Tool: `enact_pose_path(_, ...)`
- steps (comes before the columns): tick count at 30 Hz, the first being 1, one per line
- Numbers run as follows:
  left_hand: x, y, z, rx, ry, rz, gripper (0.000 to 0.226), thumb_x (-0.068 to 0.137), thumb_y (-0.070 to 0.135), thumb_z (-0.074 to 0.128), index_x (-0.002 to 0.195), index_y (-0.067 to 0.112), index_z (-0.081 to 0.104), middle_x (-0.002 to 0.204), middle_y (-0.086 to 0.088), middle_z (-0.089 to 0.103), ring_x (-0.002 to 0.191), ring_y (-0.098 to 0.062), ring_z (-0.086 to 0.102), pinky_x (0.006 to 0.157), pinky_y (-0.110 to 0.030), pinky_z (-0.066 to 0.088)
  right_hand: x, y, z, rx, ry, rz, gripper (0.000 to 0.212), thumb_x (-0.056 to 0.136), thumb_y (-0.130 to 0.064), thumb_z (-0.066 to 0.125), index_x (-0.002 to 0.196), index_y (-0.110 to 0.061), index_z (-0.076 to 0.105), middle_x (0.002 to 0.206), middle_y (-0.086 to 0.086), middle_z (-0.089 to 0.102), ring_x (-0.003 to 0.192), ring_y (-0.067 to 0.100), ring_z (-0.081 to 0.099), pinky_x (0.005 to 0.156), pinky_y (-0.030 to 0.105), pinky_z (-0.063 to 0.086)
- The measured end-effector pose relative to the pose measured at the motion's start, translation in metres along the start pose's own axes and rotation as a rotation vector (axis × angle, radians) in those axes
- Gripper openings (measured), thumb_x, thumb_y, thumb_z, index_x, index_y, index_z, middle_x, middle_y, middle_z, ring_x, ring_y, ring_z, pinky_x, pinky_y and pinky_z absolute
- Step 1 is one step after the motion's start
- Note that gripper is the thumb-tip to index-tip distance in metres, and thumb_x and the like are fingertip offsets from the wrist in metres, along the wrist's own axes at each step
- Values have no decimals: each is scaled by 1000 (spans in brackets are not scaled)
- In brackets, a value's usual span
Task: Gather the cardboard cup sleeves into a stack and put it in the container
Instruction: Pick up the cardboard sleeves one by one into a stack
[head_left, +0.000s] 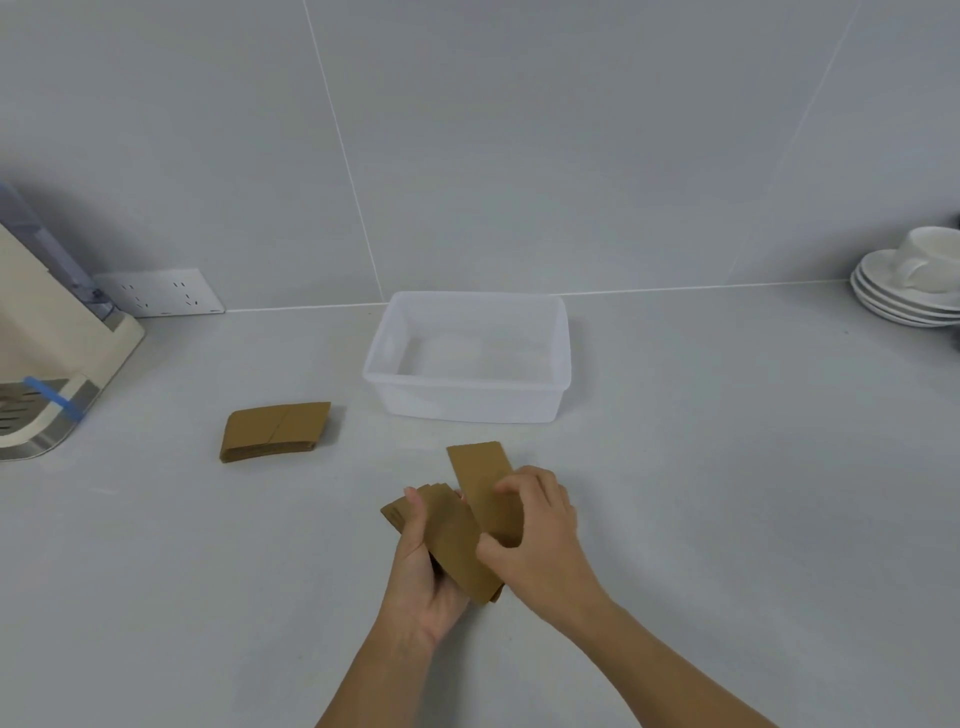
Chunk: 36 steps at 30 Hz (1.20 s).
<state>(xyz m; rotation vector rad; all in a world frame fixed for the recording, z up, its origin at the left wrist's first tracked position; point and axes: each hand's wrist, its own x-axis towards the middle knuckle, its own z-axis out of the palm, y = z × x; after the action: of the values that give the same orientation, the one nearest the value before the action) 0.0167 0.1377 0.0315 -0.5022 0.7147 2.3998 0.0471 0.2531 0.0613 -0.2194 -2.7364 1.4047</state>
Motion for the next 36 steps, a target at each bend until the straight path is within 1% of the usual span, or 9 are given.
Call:
enact_pose_path(4, -6, 2, 3, -4, -49, 12, 67, 72, 59, 52, 108, 4, 64, 105, -20, 70, 100, -34, 66, 89, -49, 51, -6, -9, 6, 12, -111, -55, 49, 65, -31, 49, 113, -23, 44, 121, -13, 35, 108, 11, 32, 87, 21, 33)
enact_pose_path(13, -11, 3, -4, -14, 4, 27, 62, 68, 53, 57, 104, 3, 63, 96, -17, 71, 104, -33, 60, 102, -46, 40, -12, -9, 15, 24, -196, -108, 42, 74, -21, 54, 115, -21, 48, 122, -17, 32, 115, 11, 30, 93, 20, 31)
enact_pose_path(18, -15, 3, -5, 0, -15, 23, 59, 70, 47, 61, 110, 5, 60, 107, -14, 65, 102, -31, 64, 91, -44, 51, -16, -7, 18, 21, -219, -113, 41, 78, -21, 55, 118, -22, 49, 130, -16, 31, 114, 9, 28, 94, 19, 28)
enact_pose_path(23, -19, 4, -6, 10, -40, 33, 42, 77, 36, 60, 107, 6, 58, 105, -12, 62, 105, -32, 60, 89, -46, 51, -19, -6, 18, 15, -248, -125, 41, 79, -24, 55, 120, -23, 48, 135, -13, 32, 119, 10, 29, 96, 19, 26)
enact_pose_path(26, -20, 6, -8, 50, -31, 34, 37, 76, 30, 62, 104, 7, 59, 102, -11, 62, 108, -32, 57, 90, -44, 51, -18, -4, 18, 35, -277, -127, 39, 79, -29, 57, 116, -24, 51, 129, -16, 36, 121, 8, 31, 99, 20, 26)
enact_pose_path(29, -23, 9, -10, 100, 18, 14, 36, 74, 27, 64, 104, 6, 61, 101, -14, 63, 104, -33, 58, 91, -47, 49, -15, -1, 18, 60, -290, -110, 39, 72, -45, 54, 106, -25, 56, 122, -14, 48, 120, 9, 39, 102, 26, 34)
enact_pose_path(31, -26, 12, -9, 158, 39, -1, 35, 73, 24, 66, 104, 7, 63, 100, -15, 64, 97, -31, 59, 91, -47, 48, -10, 0, 16, 76, -277, -102, 34, 75, -42, 55, 103, -23, 59, 115, -9, 55, 113, 10, 46, 97, 23, 37)
enact_pose_path(33, -29, 15, -11, 224, 64, 4, 32, 73, 19, 66, 103, 7, 65, 97, -15, 69, 87, -29, 64, 82, -46, 53, -4, -1, 13, 121, -247, -93, 20, 81, -28, 59, 101, -22, 61, 108, -8, 60, 104, 6, 52, 87, 10, 37)
enact_pose_path(36, -34, 20, -15, 318, 124, 22, 33, 72, 14, 66, 104, 6, 68, 96, -15, 67, 84, -30, 62, 88, -49, 48, 5, -2, 12, 172, -207, -82, 13, 84, -17, 60, 95, -23, 59, 105, -7, 61, 98, 4, 52, 72, 0, 37)
